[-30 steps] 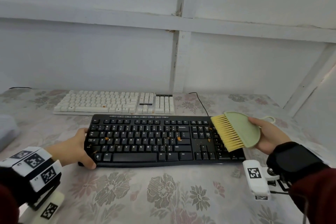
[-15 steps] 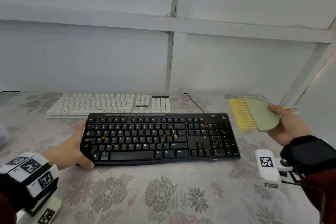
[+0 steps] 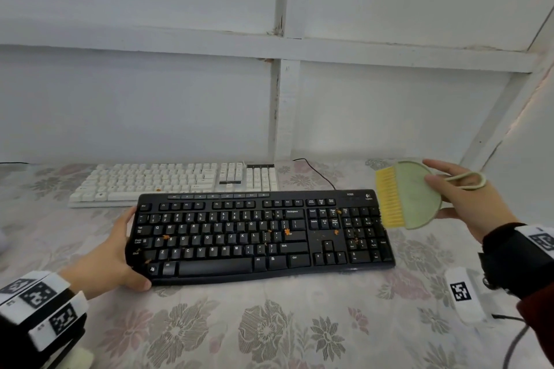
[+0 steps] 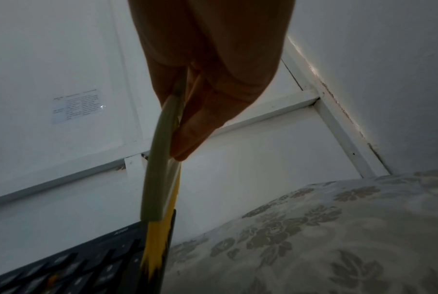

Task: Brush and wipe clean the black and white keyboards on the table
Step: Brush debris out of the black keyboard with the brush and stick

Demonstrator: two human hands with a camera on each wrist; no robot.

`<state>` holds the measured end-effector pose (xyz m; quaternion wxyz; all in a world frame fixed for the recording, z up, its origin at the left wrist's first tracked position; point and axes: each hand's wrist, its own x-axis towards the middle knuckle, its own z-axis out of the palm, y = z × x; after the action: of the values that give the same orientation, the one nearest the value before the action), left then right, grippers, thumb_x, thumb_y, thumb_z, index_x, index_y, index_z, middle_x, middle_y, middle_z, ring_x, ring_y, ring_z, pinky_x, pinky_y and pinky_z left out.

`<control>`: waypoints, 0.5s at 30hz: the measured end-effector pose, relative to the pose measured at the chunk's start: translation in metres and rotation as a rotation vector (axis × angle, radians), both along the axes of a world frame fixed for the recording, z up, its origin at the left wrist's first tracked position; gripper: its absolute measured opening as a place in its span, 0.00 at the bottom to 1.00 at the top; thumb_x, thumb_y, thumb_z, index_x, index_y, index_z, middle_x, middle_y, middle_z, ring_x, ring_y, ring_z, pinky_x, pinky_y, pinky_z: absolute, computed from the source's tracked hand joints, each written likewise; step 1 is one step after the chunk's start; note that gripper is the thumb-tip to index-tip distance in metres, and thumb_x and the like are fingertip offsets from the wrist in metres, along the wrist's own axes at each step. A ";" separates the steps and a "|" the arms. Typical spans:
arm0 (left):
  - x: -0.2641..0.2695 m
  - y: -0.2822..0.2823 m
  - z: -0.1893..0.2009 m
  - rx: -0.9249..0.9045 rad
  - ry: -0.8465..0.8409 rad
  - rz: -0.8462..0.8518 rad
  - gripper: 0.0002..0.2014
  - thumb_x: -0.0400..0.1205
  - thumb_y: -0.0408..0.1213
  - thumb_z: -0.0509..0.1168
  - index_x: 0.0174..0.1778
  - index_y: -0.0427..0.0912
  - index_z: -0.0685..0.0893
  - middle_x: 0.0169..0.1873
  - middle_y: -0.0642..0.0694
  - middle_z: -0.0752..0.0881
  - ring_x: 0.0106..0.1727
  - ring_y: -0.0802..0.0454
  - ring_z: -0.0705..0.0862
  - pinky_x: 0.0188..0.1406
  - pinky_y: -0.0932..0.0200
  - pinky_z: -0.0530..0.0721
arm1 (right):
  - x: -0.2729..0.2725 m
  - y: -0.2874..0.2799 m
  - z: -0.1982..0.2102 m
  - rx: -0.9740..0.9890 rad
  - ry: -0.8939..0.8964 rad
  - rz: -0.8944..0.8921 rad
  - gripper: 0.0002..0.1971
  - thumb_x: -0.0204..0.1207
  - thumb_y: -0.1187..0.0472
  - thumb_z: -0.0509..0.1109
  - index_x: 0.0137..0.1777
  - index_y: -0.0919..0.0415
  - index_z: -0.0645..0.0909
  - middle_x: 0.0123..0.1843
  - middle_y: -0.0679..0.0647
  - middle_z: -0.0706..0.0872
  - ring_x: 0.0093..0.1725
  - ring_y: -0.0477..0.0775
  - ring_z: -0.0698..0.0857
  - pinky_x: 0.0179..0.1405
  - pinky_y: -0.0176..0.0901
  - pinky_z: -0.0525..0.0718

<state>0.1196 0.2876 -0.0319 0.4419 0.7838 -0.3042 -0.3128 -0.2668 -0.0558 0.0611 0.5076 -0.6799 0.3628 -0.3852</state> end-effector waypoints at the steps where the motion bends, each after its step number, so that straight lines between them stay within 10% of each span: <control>1: -0.001 0.000 0.000 -0.003 0.002 0.002 0.74 0.37 0.32 0.77 0.79 0.60 0.45 0.50 0.42 0.84 0.50 0.44 0.85 0.45 0.54 0.80 | 0.000 0.001 -0.001 -0.014 0.015 0.008 0.21 0.59 0.41 0.77 0.54 0.42 0.86 0.47 0.51 0.89 0.38 0.41 0.88 0.27 0.41 0.87; 6: -0.002 0.001 0.001 0.011 -0.031 0.004 0.72 0.38 0.33 0.77 0.78 0.63 0.46 0.50 0.42 0.84 0.50 0.43 0.85 0.46 0.51 0.83 | -0.004 0.005 -0.008 -0.092 0.145 -0.009 0.14 0.78 0.60 0.70 0.61 0.44 0.84 0.58 0.57 0.87 0.49 0.51 0.86 0.31 0.46 0.89; 15: 0.002 0.004 -0.005 -0.009 -0.028 0.003 0.70 0.40 0.33 0.80 0.72 0.75 0.48 0.56 0.42 0.83 0.55 0.41 0.85 0.59 0.36 0.81 | -0.025 0.043 -0.025 -0.119 0.343 0.054 0.14 0.78 0.67 0.68 0.54 0.47 0.84 0.46 0.58 0.88 0.32 0.48 0.87 0.22 0.38 0.85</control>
<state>0.1217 0.2912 -0.0367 0.4415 0.7866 -0.3107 -0.2996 -0.2915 -0.0133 0.0360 0.4073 -0.7740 0.4022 -0.2705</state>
